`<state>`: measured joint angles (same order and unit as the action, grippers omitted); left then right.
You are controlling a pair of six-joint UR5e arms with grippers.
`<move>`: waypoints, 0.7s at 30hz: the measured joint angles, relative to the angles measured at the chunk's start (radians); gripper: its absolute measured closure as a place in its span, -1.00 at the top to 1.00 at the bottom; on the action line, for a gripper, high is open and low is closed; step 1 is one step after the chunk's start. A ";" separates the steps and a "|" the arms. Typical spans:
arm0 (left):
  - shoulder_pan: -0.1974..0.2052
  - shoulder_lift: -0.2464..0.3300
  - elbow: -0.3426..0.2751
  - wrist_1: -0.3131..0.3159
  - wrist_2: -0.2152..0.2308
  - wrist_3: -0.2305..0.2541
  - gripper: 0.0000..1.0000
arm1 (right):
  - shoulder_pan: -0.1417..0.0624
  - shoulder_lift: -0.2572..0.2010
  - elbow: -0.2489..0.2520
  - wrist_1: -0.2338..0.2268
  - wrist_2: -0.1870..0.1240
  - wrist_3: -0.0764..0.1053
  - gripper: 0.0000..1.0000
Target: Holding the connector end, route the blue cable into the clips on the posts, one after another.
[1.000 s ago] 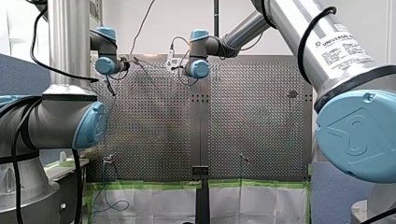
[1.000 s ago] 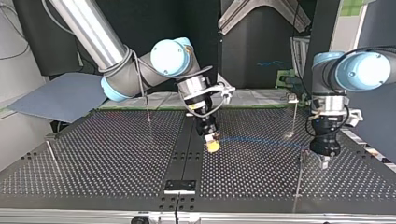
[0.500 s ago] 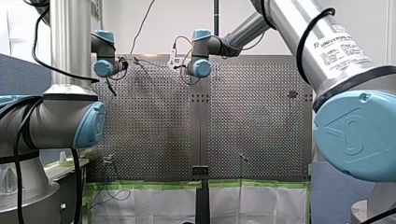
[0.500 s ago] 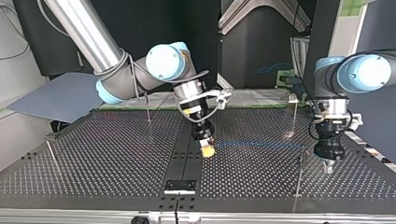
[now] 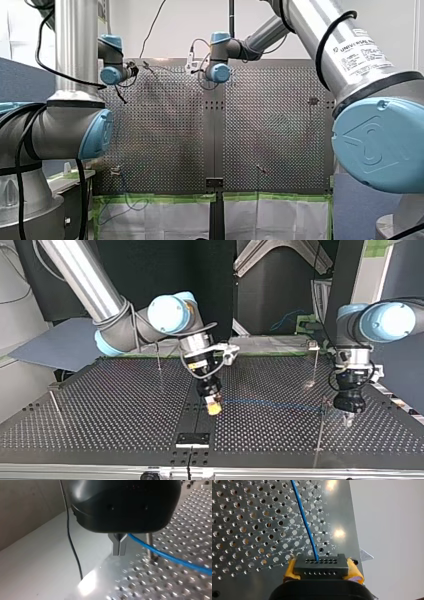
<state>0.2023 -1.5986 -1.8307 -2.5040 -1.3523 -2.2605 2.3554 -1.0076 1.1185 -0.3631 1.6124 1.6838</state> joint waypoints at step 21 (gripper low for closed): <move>0.000 -0.041 0.003 0.068 0.002 -0.040 -0.96 | -0.010 0.051 -0.050 0.009 -0.009 0.002 -1.00</move>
<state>0.2021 -1.6394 -1.8279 -2.4359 -1.3506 -2.3002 2.3458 -0.9563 1.0687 -0.3543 1.6033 1.6858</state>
